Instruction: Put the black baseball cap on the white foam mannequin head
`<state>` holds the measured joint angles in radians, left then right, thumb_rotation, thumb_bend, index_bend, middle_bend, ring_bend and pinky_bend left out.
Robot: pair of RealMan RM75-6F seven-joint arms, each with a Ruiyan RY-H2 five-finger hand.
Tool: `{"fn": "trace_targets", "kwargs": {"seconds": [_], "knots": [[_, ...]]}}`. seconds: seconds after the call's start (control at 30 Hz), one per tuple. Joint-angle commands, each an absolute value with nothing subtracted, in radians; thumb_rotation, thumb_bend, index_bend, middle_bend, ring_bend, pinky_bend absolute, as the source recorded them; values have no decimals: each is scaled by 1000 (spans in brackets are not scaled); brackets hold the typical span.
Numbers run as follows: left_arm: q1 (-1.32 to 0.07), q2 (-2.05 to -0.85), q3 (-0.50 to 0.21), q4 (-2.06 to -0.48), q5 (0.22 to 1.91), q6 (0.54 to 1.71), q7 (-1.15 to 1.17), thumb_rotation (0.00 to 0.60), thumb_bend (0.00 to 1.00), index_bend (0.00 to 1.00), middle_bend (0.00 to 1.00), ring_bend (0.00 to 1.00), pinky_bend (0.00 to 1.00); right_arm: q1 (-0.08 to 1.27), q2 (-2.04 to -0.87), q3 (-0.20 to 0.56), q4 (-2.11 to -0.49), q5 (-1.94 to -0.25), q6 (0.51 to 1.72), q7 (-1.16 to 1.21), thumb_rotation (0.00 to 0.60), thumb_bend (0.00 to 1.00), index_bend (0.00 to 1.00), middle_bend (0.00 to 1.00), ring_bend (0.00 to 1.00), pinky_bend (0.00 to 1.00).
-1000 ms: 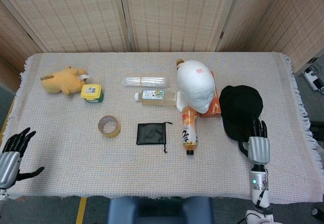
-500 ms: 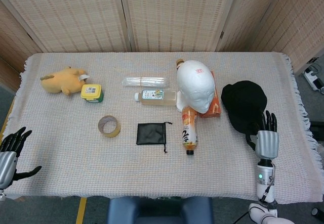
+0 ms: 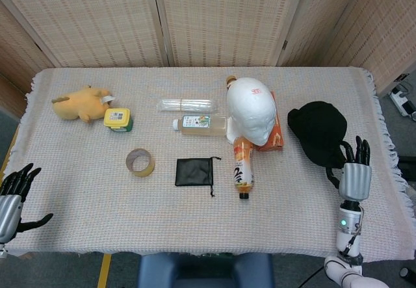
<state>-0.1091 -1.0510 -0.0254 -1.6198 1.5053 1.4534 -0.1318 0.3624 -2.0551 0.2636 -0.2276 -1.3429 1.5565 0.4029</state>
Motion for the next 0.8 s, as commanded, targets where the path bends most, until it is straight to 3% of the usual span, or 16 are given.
{"fn": "trace_targets", "kwargs": {"seconds": [0.03,0.17,0.43,0.8], "knots": [[-109,-1049,-24,-1618,1510,1455,-135,600,189,69,0,0,43,370,-2049,270,-238,-1339,1565,402,600,343,897,258,16,0],[-109,-1049,-24,-1617,1511,1456,-139,600,193,64,0,0,43,384,-2044,279,-250,-1334,1576,402,600,342,900,258,17,0],[-108,-1047,-23,-1614,1513,1454,-142,600,196,60,0,0,42,546,-1989,381,-360,-1292,1647,353,600,327,901,258,17,0],[-105,-1045,-26,-1613,1504,1453,-143,600,197,61,0,0,42,686,-1885,444,-629,-1323,1743,178,600,317,901,258,15,0]]}}
